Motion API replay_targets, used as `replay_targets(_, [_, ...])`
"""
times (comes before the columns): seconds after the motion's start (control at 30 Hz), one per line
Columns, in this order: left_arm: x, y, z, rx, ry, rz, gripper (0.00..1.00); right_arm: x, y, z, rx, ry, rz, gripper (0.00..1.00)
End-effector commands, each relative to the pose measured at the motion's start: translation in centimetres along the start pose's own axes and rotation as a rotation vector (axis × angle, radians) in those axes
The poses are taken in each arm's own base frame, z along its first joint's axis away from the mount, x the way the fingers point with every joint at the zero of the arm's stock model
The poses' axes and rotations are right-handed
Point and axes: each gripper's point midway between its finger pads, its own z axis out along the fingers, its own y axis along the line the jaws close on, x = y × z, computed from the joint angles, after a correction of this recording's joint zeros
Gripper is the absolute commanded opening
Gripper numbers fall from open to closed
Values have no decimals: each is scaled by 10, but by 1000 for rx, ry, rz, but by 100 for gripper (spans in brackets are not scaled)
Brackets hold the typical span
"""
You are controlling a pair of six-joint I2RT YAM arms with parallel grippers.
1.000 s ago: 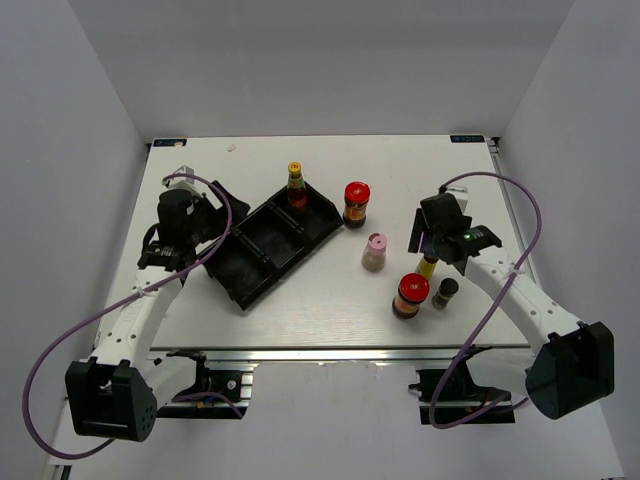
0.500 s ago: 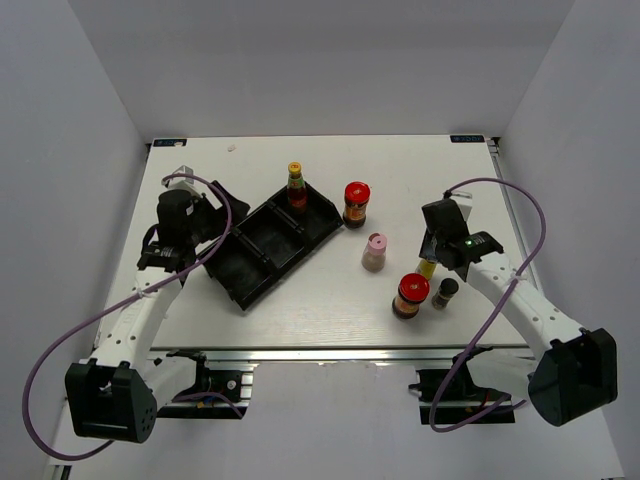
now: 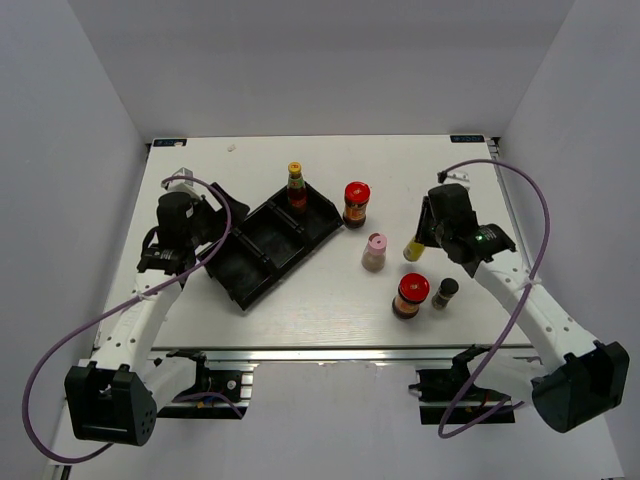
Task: Organize the condiment bottles
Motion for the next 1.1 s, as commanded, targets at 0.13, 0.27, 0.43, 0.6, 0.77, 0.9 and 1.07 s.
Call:
replay_targets(0.13, [-5, -4, -8, 6, -32, 2, 98, -102, 122, -80, -462, -341, -143, 0])
replay_targets(0.27, [-6, -2, -10, -1, -36, 2, 98, -117, 171, -85, -568, -347, -209, 0])
replay_targets(0.43, [-7, -1, -10, -15, -33, 0, 98, -137, 208, -57, -537, -339, -219, 0])
replay_targets(0.6, [-8, 2, -10, -35, -38, 2, 98, -143, 232, -36, -539, -347, -250, 0])
replay_targets(0.77, [-11, 0, -8, -31, -39, 1, 98, -148, 253, -21, -548, -363, -268, 0])
replay_targets(0.9, [-10, 1, -9, -37, -39, -1, 98, -137, 268, 6, -555, -332, -279, 0])
replay_targets(1.07, [-9, 4, -9, -52, -34, -2, 98, -129, 278, 32, -531, -310, -290, 0])
